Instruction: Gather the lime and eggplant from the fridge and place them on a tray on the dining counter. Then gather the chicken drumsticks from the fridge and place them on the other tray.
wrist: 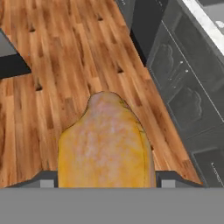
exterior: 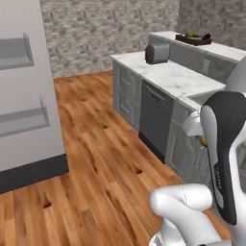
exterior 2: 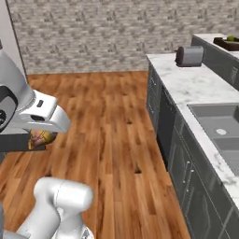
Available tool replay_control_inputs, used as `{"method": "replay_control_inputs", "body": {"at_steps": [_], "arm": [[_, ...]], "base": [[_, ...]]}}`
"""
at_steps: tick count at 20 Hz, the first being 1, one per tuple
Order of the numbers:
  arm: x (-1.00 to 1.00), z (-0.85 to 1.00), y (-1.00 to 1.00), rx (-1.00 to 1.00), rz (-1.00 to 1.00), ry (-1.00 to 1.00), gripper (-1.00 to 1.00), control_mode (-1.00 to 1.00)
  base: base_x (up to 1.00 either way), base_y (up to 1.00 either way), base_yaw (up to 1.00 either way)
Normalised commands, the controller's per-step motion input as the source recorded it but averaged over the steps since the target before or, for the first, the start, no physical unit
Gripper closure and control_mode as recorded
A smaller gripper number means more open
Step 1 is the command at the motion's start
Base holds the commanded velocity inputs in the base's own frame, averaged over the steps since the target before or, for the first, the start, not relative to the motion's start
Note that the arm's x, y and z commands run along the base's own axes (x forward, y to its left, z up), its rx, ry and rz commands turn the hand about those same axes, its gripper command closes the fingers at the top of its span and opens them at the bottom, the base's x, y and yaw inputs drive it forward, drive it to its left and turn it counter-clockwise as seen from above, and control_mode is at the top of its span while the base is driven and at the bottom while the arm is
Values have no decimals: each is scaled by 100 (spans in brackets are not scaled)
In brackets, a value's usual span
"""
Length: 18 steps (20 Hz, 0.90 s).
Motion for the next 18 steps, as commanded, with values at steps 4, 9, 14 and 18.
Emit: {"method": "replay_control_inputs", "body": {"at_steps": [4, 9, 14, 18], "arm": [[0, 0, 0, 0, 0, 0, 100, 100], [0, 0, 0, 0, 0, 0, 100, 100], [0, 0, 0, 0, 0, 0, 100, 100], [0, 0, 0, 0, 0, 0, 100, 100]], "base": [[70, -63, 23], [93, -39, 39], [96, -23, 37], [100, -6, 10]]}}
